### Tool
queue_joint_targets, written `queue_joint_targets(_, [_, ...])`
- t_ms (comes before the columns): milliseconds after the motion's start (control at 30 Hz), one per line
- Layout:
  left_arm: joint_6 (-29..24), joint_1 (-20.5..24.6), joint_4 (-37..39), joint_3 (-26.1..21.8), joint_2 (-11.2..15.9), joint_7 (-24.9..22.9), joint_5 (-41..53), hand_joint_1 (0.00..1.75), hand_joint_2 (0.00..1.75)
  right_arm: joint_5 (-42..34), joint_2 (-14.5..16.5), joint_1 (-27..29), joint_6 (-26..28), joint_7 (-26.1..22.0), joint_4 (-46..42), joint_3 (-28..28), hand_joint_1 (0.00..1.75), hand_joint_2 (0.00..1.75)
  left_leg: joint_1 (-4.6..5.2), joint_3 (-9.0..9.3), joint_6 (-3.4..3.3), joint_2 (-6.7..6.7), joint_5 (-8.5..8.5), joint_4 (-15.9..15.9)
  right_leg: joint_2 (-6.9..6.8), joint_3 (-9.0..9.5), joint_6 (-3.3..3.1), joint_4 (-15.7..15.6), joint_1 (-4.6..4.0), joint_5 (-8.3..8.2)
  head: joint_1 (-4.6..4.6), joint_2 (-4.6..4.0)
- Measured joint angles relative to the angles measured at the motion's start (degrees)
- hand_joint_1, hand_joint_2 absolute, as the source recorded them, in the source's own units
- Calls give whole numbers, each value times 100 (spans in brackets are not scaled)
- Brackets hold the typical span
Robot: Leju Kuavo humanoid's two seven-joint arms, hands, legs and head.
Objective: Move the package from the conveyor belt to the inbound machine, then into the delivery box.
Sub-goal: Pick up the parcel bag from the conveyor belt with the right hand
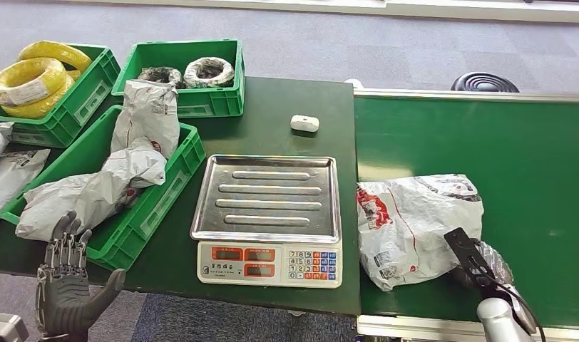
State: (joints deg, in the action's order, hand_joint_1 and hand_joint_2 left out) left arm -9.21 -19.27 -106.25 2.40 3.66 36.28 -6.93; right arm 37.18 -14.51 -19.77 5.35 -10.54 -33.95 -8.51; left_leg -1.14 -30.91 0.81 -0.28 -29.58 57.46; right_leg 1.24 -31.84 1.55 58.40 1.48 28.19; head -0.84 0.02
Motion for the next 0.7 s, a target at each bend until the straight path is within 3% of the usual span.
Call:
queue_joint_targets(167, [-179,-65,-2,80,83,43,-22,0,175,-646,20,-228,281,-751,158,125,175,175,1,0,0,-12,2,1,-5,-3,1,0,1,-3,-2,0])
queue_joint_targets(300, [-236,-106,-2,110,101,76,-22,0,175,-1051,26,-325,328,-852,-73,181,175,175,0,-6,0,-31,5,2,-17,-8,2,1,1,-1,-2,0])
queue_joint_targets(400, [-263,-123,-2,127,105,96,-21,0,175,-1733,28,-295,580,-1308,-408,183,175,175,1,-19,0,-34,5,2,-20,-16,2,2,2,0,-3,0])
queue_joint_targets(567, [-270,-124,2,175,125,154,-22,0,175,-3628,6,-69,1142,-1902,-2251,108,175,175,3,-30,0,-34,5,3,-22,-29,3,1,5,0,-2,0])
queue_joint_targets(700, [-214,0,60,243,131,180,-5,0,175,-4061,13,96,2080,-2424,-4043,149,175,175,2,-30,0,-34,5,2,-22,-30,2,2,3,0,-3,0])
